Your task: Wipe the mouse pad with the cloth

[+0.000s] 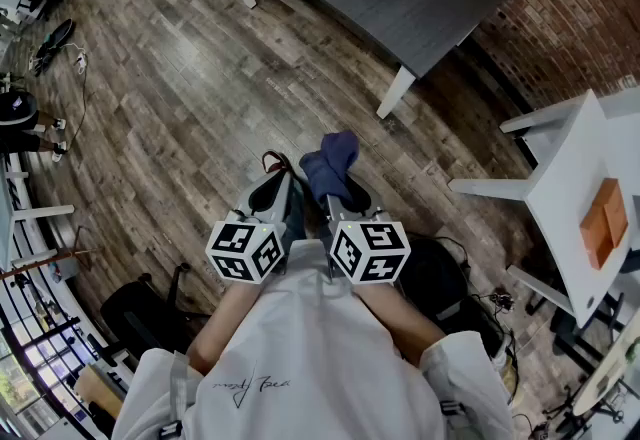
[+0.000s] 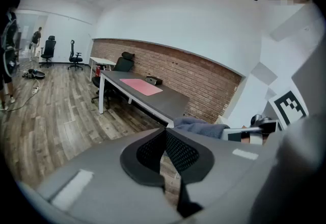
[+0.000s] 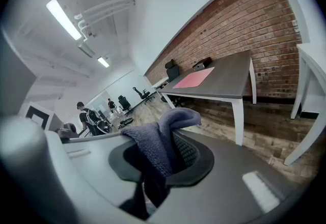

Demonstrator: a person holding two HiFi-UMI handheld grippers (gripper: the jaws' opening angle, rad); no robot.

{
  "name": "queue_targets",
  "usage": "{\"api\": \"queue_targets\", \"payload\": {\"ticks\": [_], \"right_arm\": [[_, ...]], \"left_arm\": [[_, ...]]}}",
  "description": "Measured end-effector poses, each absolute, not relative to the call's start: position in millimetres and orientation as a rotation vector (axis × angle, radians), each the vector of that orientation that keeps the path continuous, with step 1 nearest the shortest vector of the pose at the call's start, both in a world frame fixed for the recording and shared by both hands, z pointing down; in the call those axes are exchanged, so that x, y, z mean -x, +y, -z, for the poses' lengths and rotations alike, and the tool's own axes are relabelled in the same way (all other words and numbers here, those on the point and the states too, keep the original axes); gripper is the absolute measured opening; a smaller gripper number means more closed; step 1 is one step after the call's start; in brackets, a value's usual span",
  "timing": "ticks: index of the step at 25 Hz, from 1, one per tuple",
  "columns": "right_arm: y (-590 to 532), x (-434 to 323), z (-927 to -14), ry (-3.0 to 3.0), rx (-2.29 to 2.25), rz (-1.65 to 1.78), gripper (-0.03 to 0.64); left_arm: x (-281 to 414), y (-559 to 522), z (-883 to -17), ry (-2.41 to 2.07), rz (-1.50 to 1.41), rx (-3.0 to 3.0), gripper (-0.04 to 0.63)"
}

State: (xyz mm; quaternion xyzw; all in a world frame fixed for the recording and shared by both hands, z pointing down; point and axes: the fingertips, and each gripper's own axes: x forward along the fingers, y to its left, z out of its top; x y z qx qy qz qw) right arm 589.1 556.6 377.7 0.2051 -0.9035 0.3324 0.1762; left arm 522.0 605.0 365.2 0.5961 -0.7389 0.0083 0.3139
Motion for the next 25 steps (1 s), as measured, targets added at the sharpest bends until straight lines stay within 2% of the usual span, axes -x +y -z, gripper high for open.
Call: {"api": "queue_targets", "payload": {"ticks": [14,25], "right_arm": [[529,-525,-371,-2.589,-0.475,-0.892,0.077],[503,-451,-384,-2.506,-0.442,-1.002,0.087]], "left_arm": [[-467,558,-361,-1.936,0.070,-1.619,0.014],[-401,522,-377,-1.816,0.080,-1.630,0.015]]}}
